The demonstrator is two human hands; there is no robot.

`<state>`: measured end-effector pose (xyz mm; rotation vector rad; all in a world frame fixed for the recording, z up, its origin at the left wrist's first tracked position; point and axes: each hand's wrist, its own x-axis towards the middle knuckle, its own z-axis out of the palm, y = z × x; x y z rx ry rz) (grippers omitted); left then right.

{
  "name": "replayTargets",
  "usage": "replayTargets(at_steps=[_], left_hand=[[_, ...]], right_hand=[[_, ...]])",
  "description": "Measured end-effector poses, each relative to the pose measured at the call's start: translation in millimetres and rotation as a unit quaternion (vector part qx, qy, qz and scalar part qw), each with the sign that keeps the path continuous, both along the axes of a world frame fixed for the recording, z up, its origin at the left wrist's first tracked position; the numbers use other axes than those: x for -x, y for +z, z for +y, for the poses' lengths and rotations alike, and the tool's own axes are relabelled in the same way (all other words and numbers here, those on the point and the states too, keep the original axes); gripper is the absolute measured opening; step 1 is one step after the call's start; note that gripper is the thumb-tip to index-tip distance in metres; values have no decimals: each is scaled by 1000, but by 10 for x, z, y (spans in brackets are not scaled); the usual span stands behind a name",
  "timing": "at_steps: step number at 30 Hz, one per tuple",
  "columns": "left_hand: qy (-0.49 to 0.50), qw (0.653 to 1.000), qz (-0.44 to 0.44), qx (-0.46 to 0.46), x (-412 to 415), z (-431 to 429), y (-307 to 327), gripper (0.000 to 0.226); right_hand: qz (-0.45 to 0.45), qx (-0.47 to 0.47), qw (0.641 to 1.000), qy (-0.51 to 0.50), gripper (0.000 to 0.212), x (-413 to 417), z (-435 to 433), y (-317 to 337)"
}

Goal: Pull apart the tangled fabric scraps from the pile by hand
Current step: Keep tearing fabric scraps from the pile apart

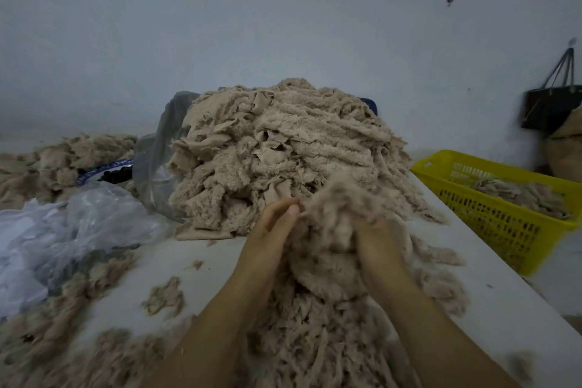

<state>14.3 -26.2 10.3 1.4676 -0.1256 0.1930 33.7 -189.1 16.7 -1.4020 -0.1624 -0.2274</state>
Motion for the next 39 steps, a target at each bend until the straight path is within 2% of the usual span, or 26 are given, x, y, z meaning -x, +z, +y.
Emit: replayTargets(at_steps=[1,2,3,4,5,6,8,11,13,14,15,17,19,20,23,25,27,28,30,32,34,36,39], left_hand=[[8,998,-6,-55,-8,13,-25,33],[7,993,-1,-119,-25,20,-60,32],[0,983,8,-182,-42,24,-103,34],[-4,970,16,-241,-64,24,-149,38],[0,957,20,-290,-81,19,-180,43],[14,947,21,-321,-99,9,-203,47],[46,945,24,-322,-122,6,-223,52],[78,955,54,-281,-160,37,-247,45],[84,955,90,-271,-154,52,-266,11],[95,959,99,-247,-147,61,-262,9],[103,970,106,-191,-144,84,-268,17],[69,987,132,54,-150,116,-217,20],[5,949,155,276,-151,153,-120,25],[-8,924,162,347,-161,188,-86,27],[11,874,154,461,-180,291,-15,29],[18,876,131,465,-139,337,47,43],[6,880,112,462,-101,356,83,59],[9,884,109,454,-88,350,90,58],[50,920,109,373,-112,320,53,35],[106,969,96,202,-135,254,-7,21],[79,996,46,5,-92,148,-38,19],[8,988,0,-154,-29,43,-38,18],[-12,967,-25,-252,-11,-19,-59,8]], right_hand=[[1,-125,992,-23,34,-58,-119,33],[-9,-250,968,-21,26,-104,-224,79],[-5,-323,946,-32,31,-160,-294,64],[24,-320,946,-48,39,-175,-317,35],[63,-245,965,-71,40,-192,-308,-35],[84,-120,984,-101,32,-202,-264,-114],[50,126,985,-111,25,-200,-174,-237],[-5,301,951,68,39,-100,-22,-270],[-44,413,895,160,42,-38,87,-313],[-67,461,866,181,35,-21,132,-342],[-94,490,846,188,27,-13,166,-364],[-118,486,846,187,22,-6,184,-362],[-106,459,863,184,27,-1,161,-337],[-99,444,872,180,31,9,150,-321],[-75,368,917,133,38,22,126,-272],[-35,243,966,82,43,20,110,-218],[38,71,996,37,41,-19,55,-153],[70,-7,997,24,37,-50,13,-129],[95,-109,989,21,37,-83,-49,-91],[94,-180,978,48,35,-100,-45,-80],[93,-213,970,74,26,-95,7,-67],[87,-221,967,95,22,-91,55,-63],[79,-238,964,89,20,-84,45,-45]])
